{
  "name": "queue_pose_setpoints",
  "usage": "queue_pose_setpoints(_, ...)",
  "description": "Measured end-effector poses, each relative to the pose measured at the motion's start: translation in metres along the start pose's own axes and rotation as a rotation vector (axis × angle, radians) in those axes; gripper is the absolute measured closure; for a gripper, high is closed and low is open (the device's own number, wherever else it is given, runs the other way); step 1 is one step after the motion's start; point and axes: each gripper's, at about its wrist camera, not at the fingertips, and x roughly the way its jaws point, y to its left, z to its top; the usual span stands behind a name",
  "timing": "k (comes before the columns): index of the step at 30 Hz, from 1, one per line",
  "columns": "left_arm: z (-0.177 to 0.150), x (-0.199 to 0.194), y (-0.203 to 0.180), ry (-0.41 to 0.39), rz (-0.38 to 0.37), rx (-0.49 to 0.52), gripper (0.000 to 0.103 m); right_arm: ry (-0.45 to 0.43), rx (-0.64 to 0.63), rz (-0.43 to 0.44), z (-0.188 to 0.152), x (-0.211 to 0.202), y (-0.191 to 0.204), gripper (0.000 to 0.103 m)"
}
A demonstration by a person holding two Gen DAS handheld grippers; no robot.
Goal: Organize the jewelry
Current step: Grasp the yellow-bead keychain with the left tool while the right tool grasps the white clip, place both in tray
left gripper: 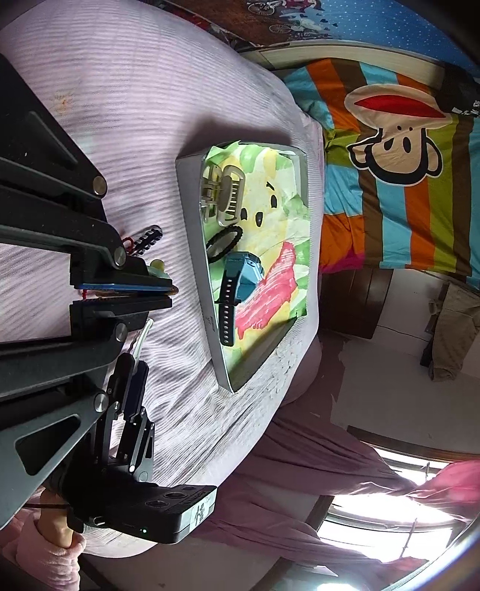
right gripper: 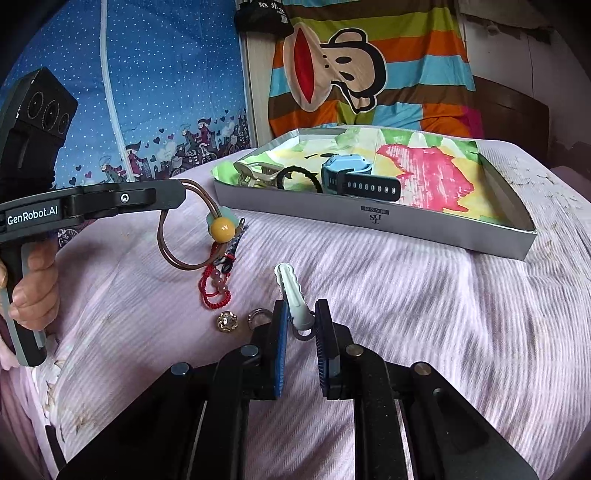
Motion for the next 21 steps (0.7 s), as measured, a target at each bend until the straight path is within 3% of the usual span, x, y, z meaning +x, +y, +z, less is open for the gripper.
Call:
queue_pose_setpoints(11,0.046,0.003,-0.010,-0.105,0.050,-0.016,0.100,-0.137,0.075,-0.035,0.026,-0.029,-0.025,0.090)
queue_pose_setpoints(21,0.075,0.039,-0.006,-0.124,0.078,-0.034,0.100,-0.165,0.178,-0.101,0.058,-0.012,-0.065,0.090)
